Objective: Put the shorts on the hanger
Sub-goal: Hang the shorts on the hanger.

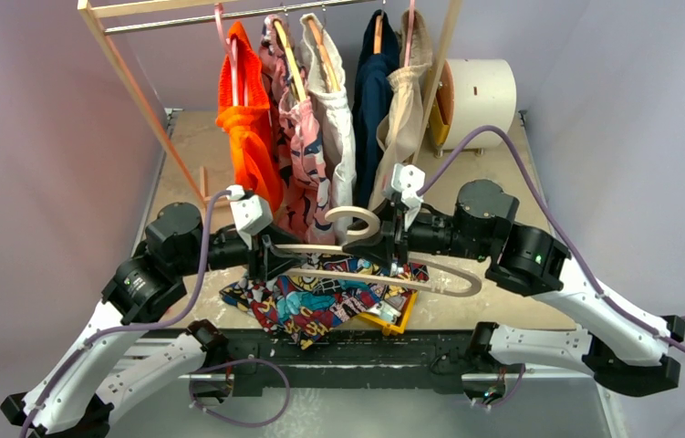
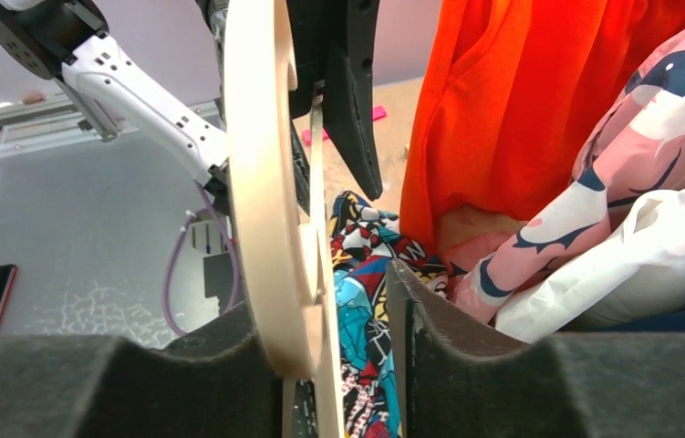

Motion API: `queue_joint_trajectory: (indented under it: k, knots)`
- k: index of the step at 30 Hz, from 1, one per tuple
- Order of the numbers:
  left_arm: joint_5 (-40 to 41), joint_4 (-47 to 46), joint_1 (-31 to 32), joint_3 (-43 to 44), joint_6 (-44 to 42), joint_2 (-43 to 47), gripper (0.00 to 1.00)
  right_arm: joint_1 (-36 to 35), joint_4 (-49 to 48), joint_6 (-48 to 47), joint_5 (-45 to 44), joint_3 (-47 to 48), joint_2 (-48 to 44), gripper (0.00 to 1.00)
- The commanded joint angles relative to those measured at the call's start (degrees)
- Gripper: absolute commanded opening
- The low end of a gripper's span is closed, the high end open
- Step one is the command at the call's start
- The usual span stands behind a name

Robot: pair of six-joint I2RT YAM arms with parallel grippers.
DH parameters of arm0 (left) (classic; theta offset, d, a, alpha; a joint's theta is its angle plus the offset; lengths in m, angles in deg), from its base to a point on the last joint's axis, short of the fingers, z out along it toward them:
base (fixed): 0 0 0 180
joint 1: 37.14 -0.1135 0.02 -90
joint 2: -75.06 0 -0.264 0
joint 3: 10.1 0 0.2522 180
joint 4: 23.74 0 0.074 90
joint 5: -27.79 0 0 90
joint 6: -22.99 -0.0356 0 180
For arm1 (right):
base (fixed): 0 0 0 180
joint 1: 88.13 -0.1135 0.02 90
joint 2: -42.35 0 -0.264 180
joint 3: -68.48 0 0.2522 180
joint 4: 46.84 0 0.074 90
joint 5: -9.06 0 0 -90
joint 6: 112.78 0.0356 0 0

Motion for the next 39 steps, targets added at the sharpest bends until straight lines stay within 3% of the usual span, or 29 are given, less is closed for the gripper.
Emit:
queue_joint_trajectory:
  k: [1,6,10,14,15,16,17,20,27,31,35,39]
  knots:
    - [-1.65,-1.97,0.12,2.73,-1.19,0.14,0.00,0.12,-2.41,-0.34,0.60,0.23,0.83,0.41]
    - [-1.69,-1.93,0.19,3.05,-1.48,-0.01,0.00,0.13,-2.13,-0.70,0.73,0.06,1.24,0.32]
    - [-1.56,-2.03,0.09,3.10,-1.88,-0.07,0.00,0.13,-1.99,-1.01,0.70,-0.42,1.06,0.00]
    - [-0.39,-2.05,0.13,2.69,-2.01,0.03,0.00,0.07,-2.76,-0.50,-0.74,-1.44,-0.43,0.00]
    - [0.41,-2.06,0.14,2.50,-2.00,0.18,0.05,0.12,-3.20,-0.22,-1.36,-1.77,-0.98,0.00]
    - [1.29,-2.18,0.16,2.18,-1.79,0.49,0.16,0.13,-3.55,0.04,-2.40,-2.02,-1.55,0.00]
    - [2.88,-2.50,0.16,1.81,-1.19,0.90,0.42,0.09,-3.87,0.42,-4.16,-2.24,-2.12,0.00]
    - [10.34,-3.24,0.14,0.56,1.64,3.15,0.60,0.08,-4.89,1.85,-8.99,-3.36,-4.51,0.00]
    - [29.01,-3.21,0.14,-5.31,12.10,14.66,0.71,0.07,-4.30,4.19,-15.20,-7.36,-12.64,0.00]
    - [39.37,-0.46,0.18,-8.53,28.13,20.54,0.74,0.11,-2.33,5.19,-18.62,-9.04,-16.37,0.00]
    - [35.86,-1.16,0.14,-13.39,36.18,24.38,0.76,0.12,-1.88,5.92,-21.12,-10.57,-18.36,0.00]
    - [31.38,2.35,0.11,-15.01,39.12,21.01,0.76,0.13,-1.73,6.06,-23.34,-11.31,-18.52,0.00]
